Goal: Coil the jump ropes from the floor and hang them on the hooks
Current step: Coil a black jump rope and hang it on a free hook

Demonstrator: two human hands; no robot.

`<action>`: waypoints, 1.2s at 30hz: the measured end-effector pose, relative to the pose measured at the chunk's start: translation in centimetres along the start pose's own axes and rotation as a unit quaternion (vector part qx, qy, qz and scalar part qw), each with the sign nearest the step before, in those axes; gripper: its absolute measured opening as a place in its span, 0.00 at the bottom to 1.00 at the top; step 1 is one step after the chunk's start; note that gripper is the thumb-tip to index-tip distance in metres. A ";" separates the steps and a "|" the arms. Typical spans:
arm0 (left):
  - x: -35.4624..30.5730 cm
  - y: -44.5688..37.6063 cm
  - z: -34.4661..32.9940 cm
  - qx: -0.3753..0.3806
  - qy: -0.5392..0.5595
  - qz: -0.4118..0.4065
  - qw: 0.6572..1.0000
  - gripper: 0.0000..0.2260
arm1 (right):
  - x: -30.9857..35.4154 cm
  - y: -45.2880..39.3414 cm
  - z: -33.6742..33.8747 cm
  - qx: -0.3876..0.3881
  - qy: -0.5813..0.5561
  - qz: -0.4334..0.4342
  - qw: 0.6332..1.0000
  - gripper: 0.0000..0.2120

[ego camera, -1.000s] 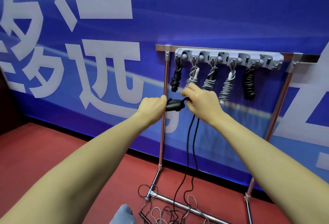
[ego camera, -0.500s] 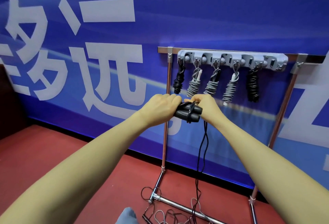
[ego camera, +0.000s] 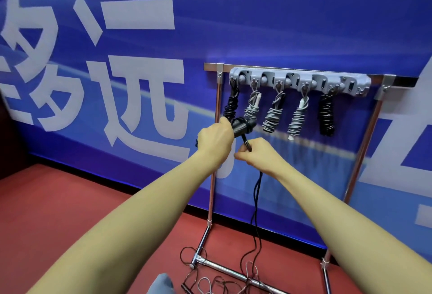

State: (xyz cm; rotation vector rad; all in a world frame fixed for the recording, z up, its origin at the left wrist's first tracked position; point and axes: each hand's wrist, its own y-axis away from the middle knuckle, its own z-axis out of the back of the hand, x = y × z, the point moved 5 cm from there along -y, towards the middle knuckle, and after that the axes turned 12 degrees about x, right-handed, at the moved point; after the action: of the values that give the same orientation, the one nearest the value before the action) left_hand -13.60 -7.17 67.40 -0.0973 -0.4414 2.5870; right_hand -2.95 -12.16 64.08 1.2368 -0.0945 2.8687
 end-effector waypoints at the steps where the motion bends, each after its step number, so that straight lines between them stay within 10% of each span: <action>1: 0.2 0.0 -0.3 0.007 -0.007 0.008 1.000 0.09 | -0.2 0.1 -0.1 0.002 0.007 -0.004 1.000 0.09; 6: 1.5 0.3 -1.9 0.050 -0.064 0.022 0.996 0.10 | -0.1 0.3 -0.2 -0.003 0.172 0.002 0.985 0.04; 12: 2.2 -0.1 -2.5 0.085 -0.165 -0.050 0.981 0.09 | 4.0 0.9 0.5 -0.163 0.485 0.162 0.844 0.04; 17: 2.2 0.2 -1.8 0.059 -0.221 -0.173 0.958 0.09 | 2.9 -0.4 3.1 -0.177 0.194 0.017 0.965 0.05; 25: 1.5 2.2 -0.3 -0.151 -0.119 -0.401 0.896 0.25 | 1.7 -1.1 3.9 -0.134 0.144 -0.043 0.980 0.15; 31: 1.7 2.6 0.9 -0.236 -0.112 -0.409 0.875 0.05 | 1.5 -1.7 3.1 -0.115 0.115 -0.017 0.987 0.17; 36: 1.1 2.3 3.8 -0.262 0.009 -0.271 0.926 0.01 | 1.8 -2.4 2.8 -0.102 0.020 0.018 0.994 0.12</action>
State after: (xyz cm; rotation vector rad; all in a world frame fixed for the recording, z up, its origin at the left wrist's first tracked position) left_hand -16.22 -9.60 70.25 -0.1578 -0.9912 1.8732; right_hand -2.10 -9.92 67.42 1.1493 -0.4022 2.8242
